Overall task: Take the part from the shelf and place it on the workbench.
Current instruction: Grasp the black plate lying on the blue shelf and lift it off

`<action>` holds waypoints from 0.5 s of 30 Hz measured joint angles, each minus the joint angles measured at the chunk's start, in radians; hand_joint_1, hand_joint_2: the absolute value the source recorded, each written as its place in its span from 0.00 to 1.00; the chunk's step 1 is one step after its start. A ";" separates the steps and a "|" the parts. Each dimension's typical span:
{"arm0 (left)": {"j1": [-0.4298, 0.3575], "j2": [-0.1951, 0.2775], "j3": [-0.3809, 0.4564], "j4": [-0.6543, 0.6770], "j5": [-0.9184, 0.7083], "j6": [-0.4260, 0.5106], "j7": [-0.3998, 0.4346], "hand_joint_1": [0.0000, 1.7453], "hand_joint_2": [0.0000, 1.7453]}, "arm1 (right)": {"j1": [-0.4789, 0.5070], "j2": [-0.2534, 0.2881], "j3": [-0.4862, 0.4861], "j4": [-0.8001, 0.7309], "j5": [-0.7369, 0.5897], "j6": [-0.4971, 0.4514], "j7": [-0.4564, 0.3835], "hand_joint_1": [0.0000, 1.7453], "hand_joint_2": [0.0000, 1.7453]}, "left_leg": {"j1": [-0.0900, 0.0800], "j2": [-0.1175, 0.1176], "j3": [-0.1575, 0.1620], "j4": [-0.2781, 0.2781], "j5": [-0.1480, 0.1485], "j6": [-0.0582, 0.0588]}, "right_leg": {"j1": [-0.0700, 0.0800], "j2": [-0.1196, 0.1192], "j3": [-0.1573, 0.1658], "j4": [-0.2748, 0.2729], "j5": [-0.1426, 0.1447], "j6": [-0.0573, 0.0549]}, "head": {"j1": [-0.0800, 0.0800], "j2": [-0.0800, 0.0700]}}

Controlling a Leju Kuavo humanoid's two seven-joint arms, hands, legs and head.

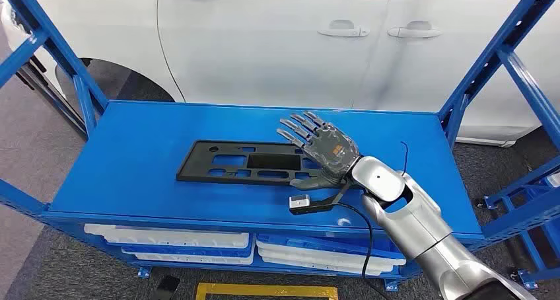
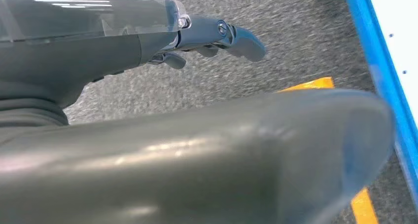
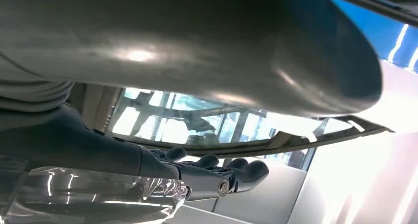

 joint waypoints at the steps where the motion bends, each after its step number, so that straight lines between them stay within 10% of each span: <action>1: 0.000 0.000 0.000 0.000 0.000 0.000 0.000 0.00 0.00 | 0.000 0.001 0.000 0.001 0.000 0.000 0.000 0.00 0.00 | 0.000 0.000 -0.011 0.034 -0.026 -0.002 | 0.000 0.000 -0.004 0.000 0.002 -0.002 | 0.000 0.000; 4: 0.001 0.000 0.000 0.000 -0.001 0.003 -0.001 0.00 0.00 | 0.002 0.004 0.000 0.006 0.000 0.000 0.000 0.00 0.00 | 0.001 0.001 -0.061 0.204 -0.119 -0.011 | 0.004 -0.001 -0.023 0.001 0.014 -0.008 | 0.000 0.000; 6: 0.003 0.000 0.000 0.000 -0.001 0.004 -0.001 0.00 0.00 | 0.003 0.006 0.000 0.009 0.000 0.001 0.000 0.00 0.00 | 0.000 0.001 -0.048 0.235 -0.119 -0.012 | 0.006 -0.001 -0.035 0.002 0.023 -0.007 | 0.000 0.000; 10: 0.002 0.001 0.000 0.000 -0.001 0.007 -0.001 0.00 0.00 | 0.002 0.006 0.000 0.011 0.000 0.001 0.000 0.00 0.00 | -0.004 0.001 0.117 -0.009 -0.052 0.008 | 0.011 -0.002 -0.045 0.009 0.030 0.001 | 0.000 0.000; 15: 0.002 0.002 0.001 0.000 -0.001 0.006 -0.002 0.00 0.00 | 0.000 0.006 0.000 0.012 0.000 0.000 -0.001 0.00 0.00 | -0.001 0.002 0.135 -0.060 -0.043 0.039 | 0.012 0.000 -0.057 0.026 0.023 0.028 | 0.000 0.000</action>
